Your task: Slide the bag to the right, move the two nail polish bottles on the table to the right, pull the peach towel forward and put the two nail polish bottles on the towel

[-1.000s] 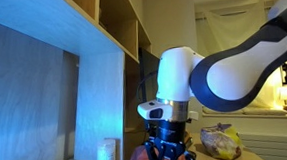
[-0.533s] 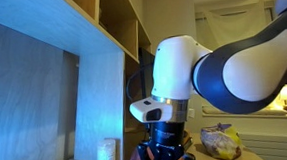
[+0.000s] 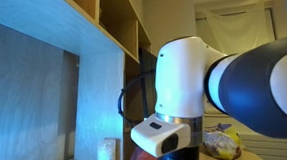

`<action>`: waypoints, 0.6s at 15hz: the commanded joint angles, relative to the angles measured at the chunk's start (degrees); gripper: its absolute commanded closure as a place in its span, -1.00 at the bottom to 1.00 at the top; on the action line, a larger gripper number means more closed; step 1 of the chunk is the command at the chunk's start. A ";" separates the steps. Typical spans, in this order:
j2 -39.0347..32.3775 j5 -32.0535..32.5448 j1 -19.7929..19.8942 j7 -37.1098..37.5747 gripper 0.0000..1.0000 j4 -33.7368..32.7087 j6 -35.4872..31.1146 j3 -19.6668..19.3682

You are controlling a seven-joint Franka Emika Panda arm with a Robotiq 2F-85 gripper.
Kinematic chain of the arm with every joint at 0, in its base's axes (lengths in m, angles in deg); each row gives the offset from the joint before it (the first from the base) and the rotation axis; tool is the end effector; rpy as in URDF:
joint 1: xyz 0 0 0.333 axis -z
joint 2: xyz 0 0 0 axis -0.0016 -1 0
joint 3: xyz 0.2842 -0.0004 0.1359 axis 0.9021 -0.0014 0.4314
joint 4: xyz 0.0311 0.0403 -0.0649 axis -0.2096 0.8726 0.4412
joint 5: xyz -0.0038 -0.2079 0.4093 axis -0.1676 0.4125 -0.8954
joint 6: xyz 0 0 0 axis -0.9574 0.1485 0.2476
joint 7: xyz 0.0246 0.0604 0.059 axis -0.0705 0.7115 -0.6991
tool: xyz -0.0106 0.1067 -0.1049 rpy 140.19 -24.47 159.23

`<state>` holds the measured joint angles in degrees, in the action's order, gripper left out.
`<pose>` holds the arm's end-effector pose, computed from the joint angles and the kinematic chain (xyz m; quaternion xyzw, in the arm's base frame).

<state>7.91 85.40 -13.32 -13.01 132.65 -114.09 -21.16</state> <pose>0.7578 0.2597 0.0608 0.4972 0.8632 -0.0102 0.0870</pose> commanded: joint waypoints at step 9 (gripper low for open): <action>0.95 -0.39 -0.29 -14.49 -0.16 2.49 4.83 2.54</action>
<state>7.96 85.33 -13.36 -25.65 134.39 -110.64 -18.33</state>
